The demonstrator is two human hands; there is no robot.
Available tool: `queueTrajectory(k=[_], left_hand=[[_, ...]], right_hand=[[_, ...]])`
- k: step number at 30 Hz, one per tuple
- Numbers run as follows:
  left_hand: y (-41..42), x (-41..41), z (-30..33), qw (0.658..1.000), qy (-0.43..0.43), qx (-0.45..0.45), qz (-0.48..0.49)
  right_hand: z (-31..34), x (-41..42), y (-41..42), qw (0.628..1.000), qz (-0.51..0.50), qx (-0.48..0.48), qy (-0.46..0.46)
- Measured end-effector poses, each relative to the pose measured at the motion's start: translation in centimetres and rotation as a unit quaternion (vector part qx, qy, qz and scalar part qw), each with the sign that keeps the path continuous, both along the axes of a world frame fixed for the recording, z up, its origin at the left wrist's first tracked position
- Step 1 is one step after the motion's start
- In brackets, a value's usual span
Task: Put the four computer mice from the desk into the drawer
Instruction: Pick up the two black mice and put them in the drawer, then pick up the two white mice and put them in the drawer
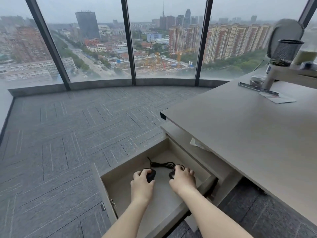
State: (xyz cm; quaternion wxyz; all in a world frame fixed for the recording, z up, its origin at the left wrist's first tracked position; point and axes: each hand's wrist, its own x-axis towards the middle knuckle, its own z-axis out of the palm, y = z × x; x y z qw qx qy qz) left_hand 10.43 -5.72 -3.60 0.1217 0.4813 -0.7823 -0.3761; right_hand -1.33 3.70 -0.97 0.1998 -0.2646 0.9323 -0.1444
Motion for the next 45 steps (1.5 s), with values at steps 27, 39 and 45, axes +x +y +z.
queueTrajectory(k=[27,39,45], left_hand=[[26.4,-13.7,18.3,0.901,0.299,-0.057,-0.309],[50.0,-23.5,17.6,0.865,0.167,0.002,-0.473],[52.7,-26.9,16.0,0.865,0.086,-0.095,-0.485]], right_hand=[[18.0,-4.9,33.8,0.849,-0.188,-0.366,0.332],[13.7,-10.2,57.1,0.880,-0.408,-0.103,0.221],[12.2,-10.3,58.1,0.880,-0.392,-0.151,0.222]])
